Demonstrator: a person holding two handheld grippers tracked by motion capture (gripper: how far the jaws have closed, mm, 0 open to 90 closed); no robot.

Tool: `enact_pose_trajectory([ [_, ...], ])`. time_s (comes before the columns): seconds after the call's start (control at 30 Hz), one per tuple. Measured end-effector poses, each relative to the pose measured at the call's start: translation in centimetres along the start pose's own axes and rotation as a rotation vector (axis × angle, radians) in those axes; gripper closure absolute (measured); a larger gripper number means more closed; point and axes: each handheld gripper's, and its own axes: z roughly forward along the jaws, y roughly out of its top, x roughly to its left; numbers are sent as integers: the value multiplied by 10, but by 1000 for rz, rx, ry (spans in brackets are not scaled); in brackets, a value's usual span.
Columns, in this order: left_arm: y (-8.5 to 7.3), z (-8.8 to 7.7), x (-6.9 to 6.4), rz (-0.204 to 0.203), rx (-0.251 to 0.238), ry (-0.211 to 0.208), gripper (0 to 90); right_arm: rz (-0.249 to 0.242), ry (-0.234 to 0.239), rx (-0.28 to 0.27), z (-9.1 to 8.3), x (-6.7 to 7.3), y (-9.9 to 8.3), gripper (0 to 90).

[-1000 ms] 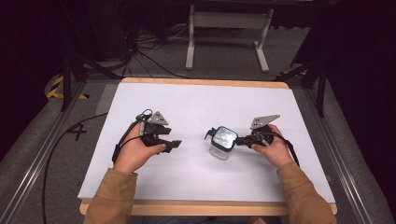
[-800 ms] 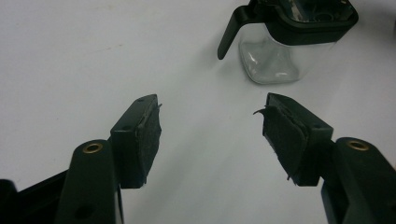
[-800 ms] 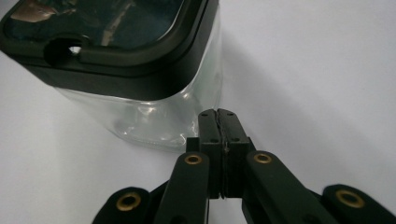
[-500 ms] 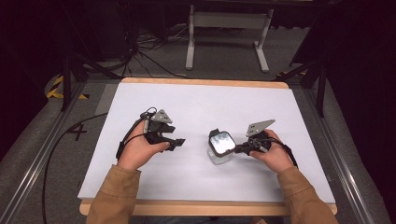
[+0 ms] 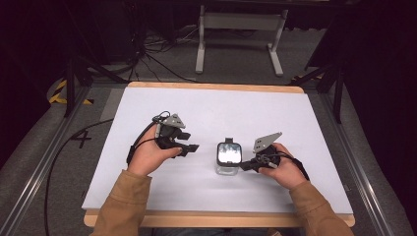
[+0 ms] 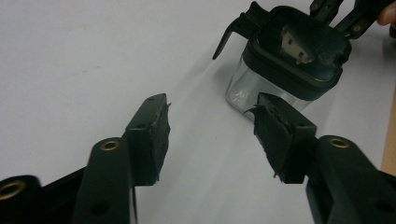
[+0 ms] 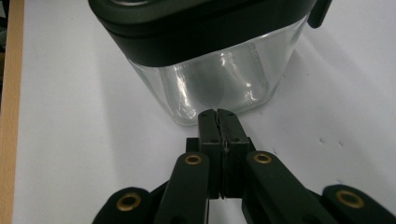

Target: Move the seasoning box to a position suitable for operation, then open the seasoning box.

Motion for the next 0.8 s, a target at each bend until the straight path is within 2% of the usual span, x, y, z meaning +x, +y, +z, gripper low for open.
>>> enact_pose_trajectory([
  [0.1, 0, -1, 1, -13, -5, -20, 489, 3, -4, -7, -2, -1, 0, 900],
  [0.13, 1, -3, 2, -20, -5, -29, 517, 16, -38, -13, -11, -4, -2, 900],
  [0.27, 2, -4, 1, -32, -12, -52, 583, 32, -72, -25, -23, -5, -3, 900],
  [0.3, 4, -5, 0, -33, -16, -65, 613, 40, -97, -32, -31, -5, -4, 900],
  [0.37, 11, -6, -4, 24, -33, -84, 634, 45, -118, -38, -38, -5, -4, 900],
  [0.4, 11, -6, -4, 24, -33, -84, 647, 45, -118, -38, -38, -5, -4, 900],
  [0.43, 14, -7, -5, 49, -35, -84, 665, 55, -127, -50, -46, -5, -5, 900],
  [0.47, 18, -8, -6, 72, -25, -81, 665, 55, -127, -50, -46, -5, -5, 900],
  [0.5, 21, -9, -8, 81, -23, -74, 688, 60, -132, -65, -54, -5, -7, 900],
  [0.53, 23, -9, -8, 78, -14, -75, 686, 61, -139, -70, -56, -5, -7, 900],
  [0.57, 27, -8, -9, 48, -4, -74, 683, 68, -143, -75, -59, -6, -8, 900],
  [0.6, 30, -7, -9, 61, 11, -69, 695, 68, -146, -81, -61, -6, -8, 900],
  [0.7, 35, 0, -8, 55, 21, -80, 688, 76, -151, -89, -65, -6, -10, 900],
  [0.73, 38, 2, -7, 69, 32, -82, 693, 79, -154, -96, -67, -7, -11, 900],
  [0.8, 43, 8, -6, 87, 26, -97, 700, 80, -157, -104, -70, -8, -12, 898],
])
